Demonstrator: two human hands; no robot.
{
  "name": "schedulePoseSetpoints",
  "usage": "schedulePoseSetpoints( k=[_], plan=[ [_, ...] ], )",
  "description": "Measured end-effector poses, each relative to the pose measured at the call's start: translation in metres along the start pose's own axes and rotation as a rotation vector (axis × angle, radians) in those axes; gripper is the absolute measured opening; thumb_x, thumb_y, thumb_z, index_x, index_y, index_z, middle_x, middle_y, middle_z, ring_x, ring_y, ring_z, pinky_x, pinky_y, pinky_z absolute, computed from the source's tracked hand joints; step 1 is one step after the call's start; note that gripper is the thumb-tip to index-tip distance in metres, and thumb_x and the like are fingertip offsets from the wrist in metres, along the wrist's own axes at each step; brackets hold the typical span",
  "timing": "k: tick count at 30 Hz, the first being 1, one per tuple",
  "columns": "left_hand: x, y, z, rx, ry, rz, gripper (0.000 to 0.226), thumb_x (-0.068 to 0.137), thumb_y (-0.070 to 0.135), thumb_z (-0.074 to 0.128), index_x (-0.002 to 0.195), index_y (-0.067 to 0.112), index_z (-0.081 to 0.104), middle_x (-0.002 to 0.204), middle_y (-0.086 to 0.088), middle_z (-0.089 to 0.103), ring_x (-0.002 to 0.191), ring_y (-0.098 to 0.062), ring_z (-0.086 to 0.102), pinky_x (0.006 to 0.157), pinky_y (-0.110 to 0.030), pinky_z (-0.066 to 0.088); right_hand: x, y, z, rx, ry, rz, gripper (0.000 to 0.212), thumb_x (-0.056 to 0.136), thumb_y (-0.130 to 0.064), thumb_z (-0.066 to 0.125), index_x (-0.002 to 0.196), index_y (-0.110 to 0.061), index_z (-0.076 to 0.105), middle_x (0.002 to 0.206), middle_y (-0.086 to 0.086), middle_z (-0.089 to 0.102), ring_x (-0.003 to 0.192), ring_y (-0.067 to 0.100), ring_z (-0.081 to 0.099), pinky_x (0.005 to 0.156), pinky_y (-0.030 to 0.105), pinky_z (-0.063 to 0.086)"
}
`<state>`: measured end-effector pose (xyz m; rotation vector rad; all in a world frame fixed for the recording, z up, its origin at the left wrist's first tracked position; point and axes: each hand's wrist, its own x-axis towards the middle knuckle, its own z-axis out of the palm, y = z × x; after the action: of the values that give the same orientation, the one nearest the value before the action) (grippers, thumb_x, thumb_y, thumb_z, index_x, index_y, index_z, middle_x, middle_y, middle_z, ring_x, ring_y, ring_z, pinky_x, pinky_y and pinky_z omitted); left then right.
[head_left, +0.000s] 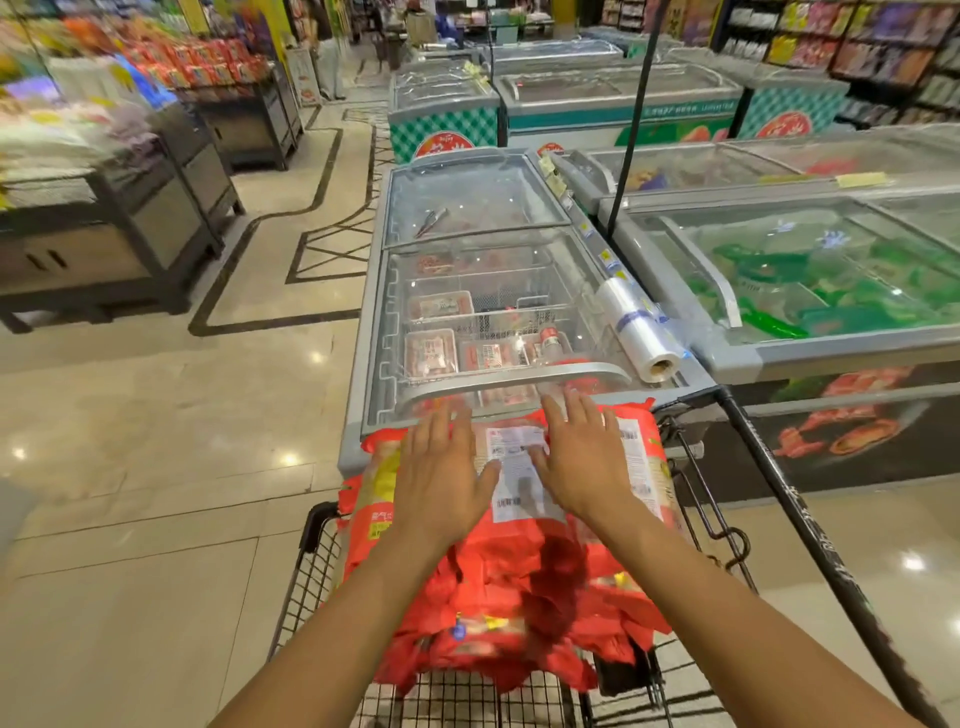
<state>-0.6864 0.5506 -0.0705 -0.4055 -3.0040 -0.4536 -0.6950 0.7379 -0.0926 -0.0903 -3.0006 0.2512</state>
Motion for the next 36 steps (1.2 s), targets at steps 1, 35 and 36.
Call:
schedulePoseSetpoints(
  k=[1, 35, 36],
  plan=[
    [-0.008, -0.004, -0.011, 0.007, 0.037, -0.001, 0.076, 0.097, 0.06, 0.033, 0.157, 0.012, 0.037, 0.161, -0.016, 0.039, 0.147, -0.036, 0.037, 0.118, -0.053, 0.033, -0.006, -0.014, -0.006, -0.022, 0.019, -0.035, 0.069, 0.095, -0.046, 0.057, 0.154, -0.017, 0.038, 0.16, 0.019, 0.036, 0.15, 0.037, 0.03, 0.121, 0.054, 0.019],
    [-0.573, -0.34, -0.293, 0.406, 0.492, -1.157, 0.084, 0.099, 0.055, 0.053, 0.164, 0.015, 0.02, 0.171, -0.011, 0.02, 0.157, -0.032, 0.018, 0.128, -0.05, 0.013, -0.353, -0.67, -0.097, 0.223, -0.039, -1.315, 0.075, 0.102, -0.049, 0.046, 0.163, -0.022, 0.011, 0.17, 0.012, 0.009, 0.157, 0.03, 0.008, 0.126, 0.052, 0.006],
    [-0.588, -0.35, -0.296, 0.418, 0.49, -1.204, 0.084, 0.098, 0.055, 0.054, 0.164, 0.015, 0.021, 0.17, -0.011, 0.022, 0.157, -0.032, 0.02, 0.128, -0.05, 0.014, -0.364, -0.69, -0.093, 0.232, -0.058, -1.353, 0.076, 0.102, -0.049, 0.046, 0.163, -0.021, 0.011, 0.17, 0.012, 0.008, 0.157, 0.03, 0.008, 0.126, 0.052, 0.007]
  ],
)
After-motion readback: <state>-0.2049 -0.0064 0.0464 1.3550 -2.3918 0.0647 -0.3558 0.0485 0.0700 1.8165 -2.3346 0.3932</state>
